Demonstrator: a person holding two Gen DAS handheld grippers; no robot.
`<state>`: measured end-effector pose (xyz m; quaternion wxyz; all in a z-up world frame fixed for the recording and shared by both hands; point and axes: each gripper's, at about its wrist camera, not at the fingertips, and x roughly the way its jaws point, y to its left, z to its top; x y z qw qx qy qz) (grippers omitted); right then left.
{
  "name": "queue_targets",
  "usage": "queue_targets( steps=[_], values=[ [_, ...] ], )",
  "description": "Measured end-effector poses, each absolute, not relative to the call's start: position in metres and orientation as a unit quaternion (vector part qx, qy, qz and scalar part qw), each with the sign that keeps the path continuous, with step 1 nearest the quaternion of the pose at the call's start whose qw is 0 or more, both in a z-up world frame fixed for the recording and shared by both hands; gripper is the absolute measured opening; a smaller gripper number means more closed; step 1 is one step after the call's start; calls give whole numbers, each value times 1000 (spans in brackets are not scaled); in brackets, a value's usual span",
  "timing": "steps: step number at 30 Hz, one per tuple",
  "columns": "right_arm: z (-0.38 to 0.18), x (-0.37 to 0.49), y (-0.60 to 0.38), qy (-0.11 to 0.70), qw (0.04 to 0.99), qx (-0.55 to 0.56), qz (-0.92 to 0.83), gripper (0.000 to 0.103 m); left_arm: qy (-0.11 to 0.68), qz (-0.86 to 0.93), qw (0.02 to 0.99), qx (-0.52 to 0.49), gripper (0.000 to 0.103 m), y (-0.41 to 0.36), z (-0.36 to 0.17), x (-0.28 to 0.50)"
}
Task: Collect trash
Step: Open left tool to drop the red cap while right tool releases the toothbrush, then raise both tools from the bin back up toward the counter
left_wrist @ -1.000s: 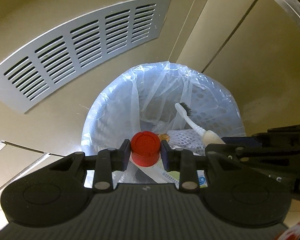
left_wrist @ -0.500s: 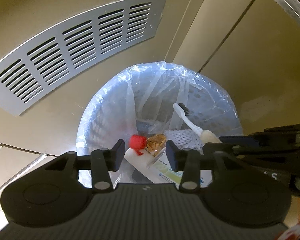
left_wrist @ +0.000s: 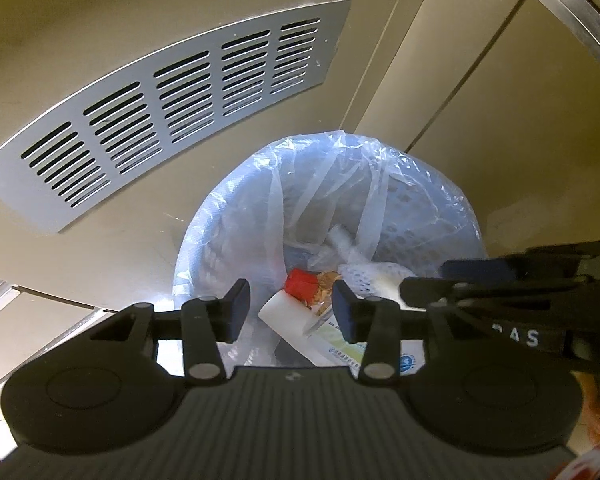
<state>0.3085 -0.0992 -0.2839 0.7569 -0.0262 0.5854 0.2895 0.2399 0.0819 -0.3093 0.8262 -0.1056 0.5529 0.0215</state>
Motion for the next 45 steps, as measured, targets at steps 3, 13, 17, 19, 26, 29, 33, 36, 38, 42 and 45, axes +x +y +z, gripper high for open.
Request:
queue_targets(
  steps=[3, 13, 17, 19, 26, 29, 33, 36, 38, 42, 45],
  values=[
    [-282, 308, -101, 579, 761, -31, 291, 51, 552, 22, 826, -109, 40, 82, -308, 238],
    [-270, 303, -108, 576, 764, -32, 291, 51, 549, 23, 828, -109, 40, 77, -297, 227],
    [-258, 296, -114, 570, 768, -30, 291, 54, 544, 26, 831, -109, 40, 76, -286, 219],
    [-251, 291, -117, 567, 769, -26, 292, 56, 541, 28, 833, -113, 40, 75, -278, 215],
    [-219, 272, -129, 552, 778, -18, 299, 60, 525, 34, 842, -121, 40, 68, -242, 193],
    [-204, 264, -134, 544, 781, -17, 306, 62, 518, 37, 846, -122, 40, 65, -223, 183],
    [-182, 253, -142, 535, 782, -8, 318, 65, 508, 43, 852, -121, 40, 61, -197, 169],
    [-163, 244, -148, 527, 784, 4, 329, 66, 499, 41, 857, -118, 41, 55, -179, 157],
    [-150, 238, -153, 519, 785, 9, 337, 66, 496, 42, 860, -113, 41, 51, -167, 151],
    [-123, 228, -166, 499, 793, 15, 348, 66, 480, 43, 869, -109, 41, 42, -142, 140],
    [-106, 223, -177, 484, 800, 17, 355, 66, 468, 43, 877, -102, 41, 34, -126, 135]
  ],
)
